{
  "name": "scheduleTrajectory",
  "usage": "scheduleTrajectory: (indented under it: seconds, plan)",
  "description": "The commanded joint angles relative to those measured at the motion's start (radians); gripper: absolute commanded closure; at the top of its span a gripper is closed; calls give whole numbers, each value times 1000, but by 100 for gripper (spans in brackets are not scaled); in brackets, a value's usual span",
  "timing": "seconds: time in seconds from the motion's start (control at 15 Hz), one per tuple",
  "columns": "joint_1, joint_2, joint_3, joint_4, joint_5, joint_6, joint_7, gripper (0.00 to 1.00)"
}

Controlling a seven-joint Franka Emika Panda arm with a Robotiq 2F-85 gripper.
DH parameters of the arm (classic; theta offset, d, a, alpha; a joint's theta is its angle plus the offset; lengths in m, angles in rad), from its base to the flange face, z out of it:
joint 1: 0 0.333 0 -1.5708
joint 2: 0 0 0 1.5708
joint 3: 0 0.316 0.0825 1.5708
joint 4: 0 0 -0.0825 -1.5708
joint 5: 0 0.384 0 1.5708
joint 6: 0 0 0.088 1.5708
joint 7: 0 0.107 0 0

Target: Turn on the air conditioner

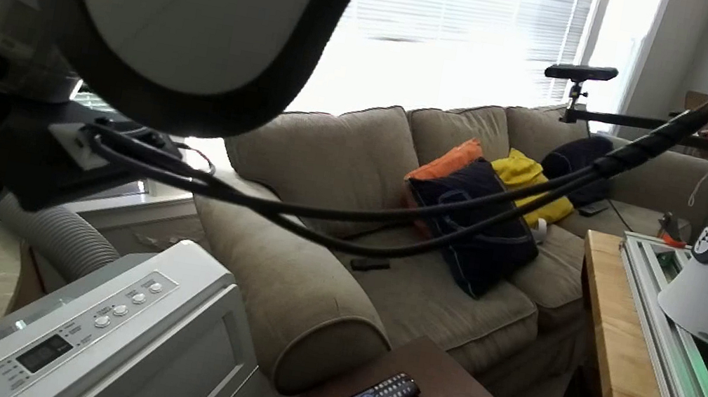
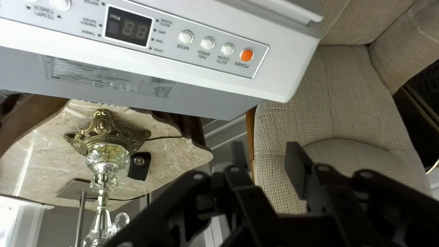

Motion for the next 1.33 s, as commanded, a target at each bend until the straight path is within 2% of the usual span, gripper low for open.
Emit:
scheduleTrajectory:
  seconds: [0.0,0.13,0.4,0.8,1.0,1.27]
  plan:
    - [63,135,-46,178,-20,6,60,95]
    - [104,196,-87,248,-22,8,88,100]
    - [177,278,-187,343,-23,-26,151,100]
    - [237,343,-296,430,-13,-112,207,100]
    - [249,351,-322,441,-7,-151,214,100]
    - [251,354,-323,433,1,-200,210,100]
